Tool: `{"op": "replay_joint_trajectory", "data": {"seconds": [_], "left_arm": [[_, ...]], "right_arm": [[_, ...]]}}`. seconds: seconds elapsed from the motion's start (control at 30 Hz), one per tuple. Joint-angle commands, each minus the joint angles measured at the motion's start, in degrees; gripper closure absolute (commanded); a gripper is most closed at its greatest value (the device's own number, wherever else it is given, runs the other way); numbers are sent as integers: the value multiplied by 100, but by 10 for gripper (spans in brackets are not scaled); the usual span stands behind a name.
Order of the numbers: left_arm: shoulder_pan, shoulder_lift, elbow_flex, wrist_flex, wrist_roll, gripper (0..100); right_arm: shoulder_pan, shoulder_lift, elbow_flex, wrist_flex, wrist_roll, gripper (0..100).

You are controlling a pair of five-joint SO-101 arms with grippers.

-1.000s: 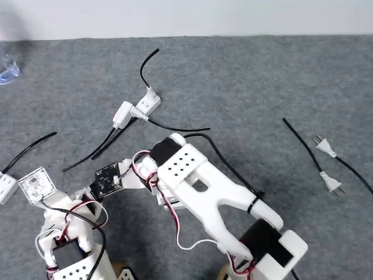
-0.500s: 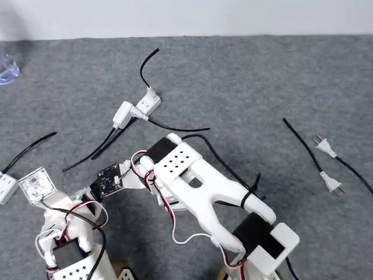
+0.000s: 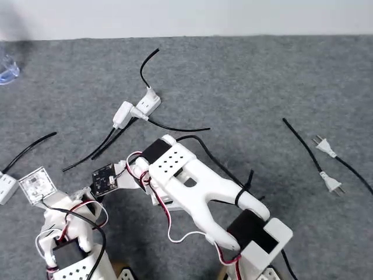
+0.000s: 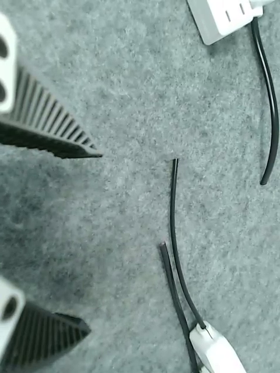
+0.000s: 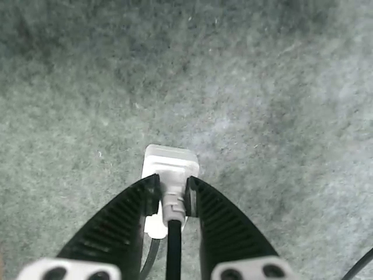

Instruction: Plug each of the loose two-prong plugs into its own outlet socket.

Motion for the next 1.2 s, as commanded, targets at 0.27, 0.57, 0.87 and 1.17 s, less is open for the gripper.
{"op": "replay_joint_trajectory", "data": {"seconds": [0.27,0.57,0.87,1.17], "left_arm": [[-18,-53,-40,26,-44,604],[-18,-53,-40,26,-35,604],[-18,-53,-40,26,-35,604],[-18,-53,-40,26,-35,604]], "right_arm": [[84,251,26,-57,-79,986],[57,-1086,35,576,-53,769],[-31,-2132,18,866,-79,745],[-163,-3336,-800,1701,-79,745]]}}
